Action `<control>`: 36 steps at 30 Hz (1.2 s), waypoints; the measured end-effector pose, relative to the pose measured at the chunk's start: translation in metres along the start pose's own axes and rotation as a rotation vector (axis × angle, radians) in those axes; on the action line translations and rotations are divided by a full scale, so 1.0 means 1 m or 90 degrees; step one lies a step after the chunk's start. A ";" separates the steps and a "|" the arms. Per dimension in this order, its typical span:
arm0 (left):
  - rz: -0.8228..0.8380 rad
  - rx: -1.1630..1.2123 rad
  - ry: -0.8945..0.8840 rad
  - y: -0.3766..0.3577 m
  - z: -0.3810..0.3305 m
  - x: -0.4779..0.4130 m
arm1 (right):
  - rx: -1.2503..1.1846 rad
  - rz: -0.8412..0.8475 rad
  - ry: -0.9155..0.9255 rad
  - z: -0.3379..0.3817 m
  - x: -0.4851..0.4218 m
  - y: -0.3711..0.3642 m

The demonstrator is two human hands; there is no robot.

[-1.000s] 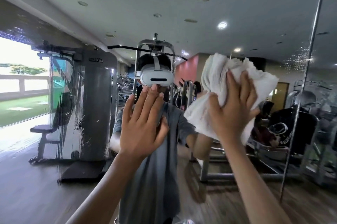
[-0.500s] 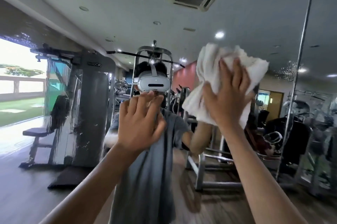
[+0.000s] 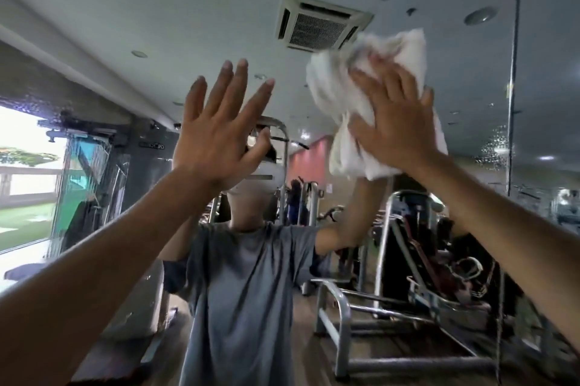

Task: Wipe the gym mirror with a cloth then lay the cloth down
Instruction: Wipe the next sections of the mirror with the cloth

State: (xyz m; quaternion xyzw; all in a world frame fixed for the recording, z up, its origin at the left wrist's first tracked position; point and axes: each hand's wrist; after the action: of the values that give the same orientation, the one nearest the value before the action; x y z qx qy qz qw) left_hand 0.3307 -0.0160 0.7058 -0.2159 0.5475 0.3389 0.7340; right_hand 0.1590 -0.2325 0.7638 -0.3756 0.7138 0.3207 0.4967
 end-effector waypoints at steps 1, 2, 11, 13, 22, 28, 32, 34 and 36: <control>0.003 0.002 0.002 0.000 0.002 0.000 | -0.002 -0.019 -0.074 0.012 -0.013 -0.002; 0.003 0.009 0.001 0.000 0.003 0.000 | 0.003 -0.031 -0.117 0.024 -0.021 -0.005; -0.043 0.035 -0.004 -0.003 0.004 0.004 | 0.046 0.034 0.451 -0.040 -0.015 0.003; -0.060 0.033 -0.006 -0.004 0.004 0.003 | 0.037 0.024 0.318 -0.055 -0.042 0.006; -0.070 0.039 -0.005 -0.001 0.005 0.003 | 0.008 0.010 0.225 0.022 -0.040 -0.002; -0.080 0.050 0.002 -0.004 0.002 0.004 | 0.077 0.021 0.366 -0.056 -0.047 0.006; -0.076 0.048 0.000 -0.004 0.004 0.004 | 0.023 -0.071 -0.034 -0.024 -0.077 0.000; -0.087 0.059 -0.002 -0.004 0.005 0.004 | 0.020 -0.058 -0.100 0.006 -0.077 -0.001; -0.093 0.064 -0.003 -0.004 0.005 0.005 | 0.014 -0.032 -0.018 0.020 -0.061 -0.003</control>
State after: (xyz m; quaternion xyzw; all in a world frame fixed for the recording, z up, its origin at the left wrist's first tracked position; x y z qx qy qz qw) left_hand 0.3383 -0.0141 0.7028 -0.2175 0.5448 0.2567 0.7681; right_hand 0.1843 -0.2042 0.8157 -0.3833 0.7002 0.3059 0.5188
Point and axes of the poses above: each hand's wrist, its own x-axis away from the middle knuckle, its own y-axis out of the back of the hand, z = x × y, and after that the axes turned 3 degrees about -y, right-handed
